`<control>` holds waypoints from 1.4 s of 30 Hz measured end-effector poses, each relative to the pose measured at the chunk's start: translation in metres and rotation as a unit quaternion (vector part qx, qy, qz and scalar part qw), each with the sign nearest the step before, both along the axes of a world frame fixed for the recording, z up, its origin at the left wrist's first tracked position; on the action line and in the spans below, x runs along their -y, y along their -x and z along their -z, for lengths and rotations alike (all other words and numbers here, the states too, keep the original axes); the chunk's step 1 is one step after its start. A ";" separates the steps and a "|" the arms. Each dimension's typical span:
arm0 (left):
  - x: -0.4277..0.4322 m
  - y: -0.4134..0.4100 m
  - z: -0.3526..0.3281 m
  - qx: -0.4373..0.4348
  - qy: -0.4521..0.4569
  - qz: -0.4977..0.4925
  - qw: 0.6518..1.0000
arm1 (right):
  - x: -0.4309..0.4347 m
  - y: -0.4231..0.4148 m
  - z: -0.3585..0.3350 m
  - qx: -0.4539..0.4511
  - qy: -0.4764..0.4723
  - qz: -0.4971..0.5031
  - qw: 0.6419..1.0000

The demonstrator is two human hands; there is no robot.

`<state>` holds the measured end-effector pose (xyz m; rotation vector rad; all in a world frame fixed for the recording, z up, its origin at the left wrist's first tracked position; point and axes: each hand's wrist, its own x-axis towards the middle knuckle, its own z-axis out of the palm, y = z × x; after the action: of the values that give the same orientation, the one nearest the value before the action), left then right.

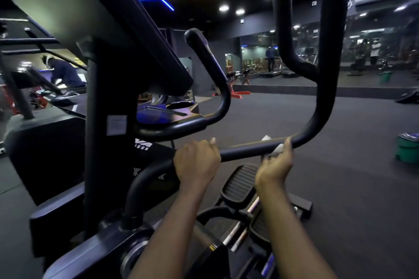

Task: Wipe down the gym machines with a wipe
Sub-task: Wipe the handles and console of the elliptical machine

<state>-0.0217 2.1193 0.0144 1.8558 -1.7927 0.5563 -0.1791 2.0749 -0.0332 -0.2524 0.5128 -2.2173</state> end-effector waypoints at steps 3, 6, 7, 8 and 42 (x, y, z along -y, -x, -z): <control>-0.003 0.000 -0.002 -0.002 0.007 -0.012 1.000 | 0.028 0.037 -0.007 0.009 -0.046 0.054 0.997; -0.005 0.004 -0.003 -0.018 0.003 -0.017 1.000 | 0.048 0.053 0.012 -0.004 -0.040 0.051 0.998; -0.005 0.004 -0.003 -0.017 -0.002 -0.023 1.000 | 0.043 0.050 0.011 -0.003 -0.038 0.054 0.998; -0.004 0.003 -0.003 -0.015 -0.009 -0.029 0.999 | 0.028 0.046 0.001 -0.002 -0.036 0.068 0.997; 0.029 0.230 0.136 -0.207 -0.158 0.470 0.844 | -0.069 0.239 0.106 -0.463 -0.333 0.062 0.819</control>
<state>-0.2516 2.0907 -0.1215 0.9060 -2.2342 -0.4942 -0.4183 2.1439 -0.1390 -0.9403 1.8184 -1.7489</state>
